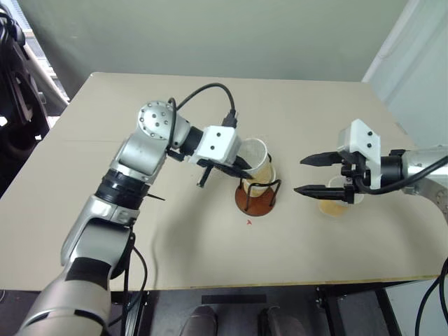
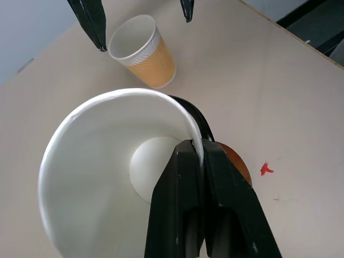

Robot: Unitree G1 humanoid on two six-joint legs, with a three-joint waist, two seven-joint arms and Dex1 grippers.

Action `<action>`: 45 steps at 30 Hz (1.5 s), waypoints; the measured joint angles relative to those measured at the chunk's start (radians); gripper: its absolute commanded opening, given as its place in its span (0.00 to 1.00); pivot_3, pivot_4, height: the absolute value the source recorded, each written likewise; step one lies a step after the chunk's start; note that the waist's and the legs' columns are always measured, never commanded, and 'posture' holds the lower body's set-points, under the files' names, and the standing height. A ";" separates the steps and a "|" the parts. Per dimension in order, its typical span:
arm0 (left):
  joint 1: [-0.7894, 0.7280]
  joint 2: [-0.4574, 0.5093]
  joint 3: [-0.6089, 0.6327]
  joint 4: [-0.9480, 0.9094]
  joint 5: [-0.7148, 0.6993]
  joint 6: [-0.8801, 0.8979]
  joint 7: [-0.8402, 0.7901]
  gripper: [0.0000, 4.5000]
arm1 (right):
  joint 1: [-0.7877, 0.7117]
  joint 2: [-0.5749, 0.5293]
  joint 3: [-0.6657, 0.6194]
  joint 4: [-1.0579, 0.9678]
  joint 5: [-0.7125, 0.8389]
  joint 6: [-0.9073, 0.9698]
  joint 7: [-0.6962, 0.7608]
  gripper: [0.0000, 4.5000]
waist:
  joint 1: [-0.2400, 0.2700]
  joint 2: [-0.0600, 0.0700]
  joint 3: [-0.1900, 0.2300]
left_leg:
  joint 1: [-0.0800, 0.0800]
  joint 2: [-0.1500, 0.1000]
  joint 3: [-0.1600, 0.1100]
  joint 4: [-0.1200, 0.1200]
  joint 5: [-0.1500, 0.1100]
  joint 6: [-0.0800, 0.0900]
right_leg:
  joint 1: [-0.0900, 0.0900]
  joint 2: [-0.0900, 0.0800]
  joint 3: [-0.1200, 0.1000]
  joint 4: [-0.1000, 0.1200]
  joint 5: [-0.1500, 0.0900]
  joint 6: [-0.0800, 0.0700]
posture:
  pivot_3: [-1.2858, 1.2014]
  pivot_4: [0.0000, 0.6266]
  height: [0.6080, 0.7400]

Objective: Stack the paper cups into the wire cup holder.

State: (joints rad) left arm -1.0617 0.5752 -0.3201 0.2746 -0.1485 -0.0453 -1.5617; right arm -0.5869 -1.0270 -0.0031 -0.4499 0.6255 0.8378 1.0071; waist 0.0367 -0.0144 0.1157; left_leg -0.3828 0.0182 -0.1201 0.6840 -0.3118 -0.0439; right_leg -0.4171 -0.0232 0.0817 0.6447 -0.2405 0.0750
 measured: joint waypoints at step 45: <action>0.060 0.046 0.276 -0.222 -0.347 0.555 0.212 0.91 | 0.170 -0.115 -0.052 -0.006 -0.066 -0.053 0.025 0.76 | 0.009 0.000 0.000 | 0.000 0.000 0.002 0.001 0.000 0.000 | 0.000 0.001 0.000 0.000 0.000 0.001 | 0.52 0.24 1.00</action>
State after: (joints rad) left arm -1.0019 0.6210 -0.0444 0.0526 -0.4960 0.5102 -1.3501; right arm -0.4164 -1.1417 -0.0555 -0.4559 0.5596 0.7849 1.0325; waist 0.0456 -0.0144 0.1157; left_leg -0.3824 0.0182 -0.1181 0.6853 -0.3118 -0.0439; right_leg -0.4168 -0.0225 0.0820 0.6447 -0.2401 0.0757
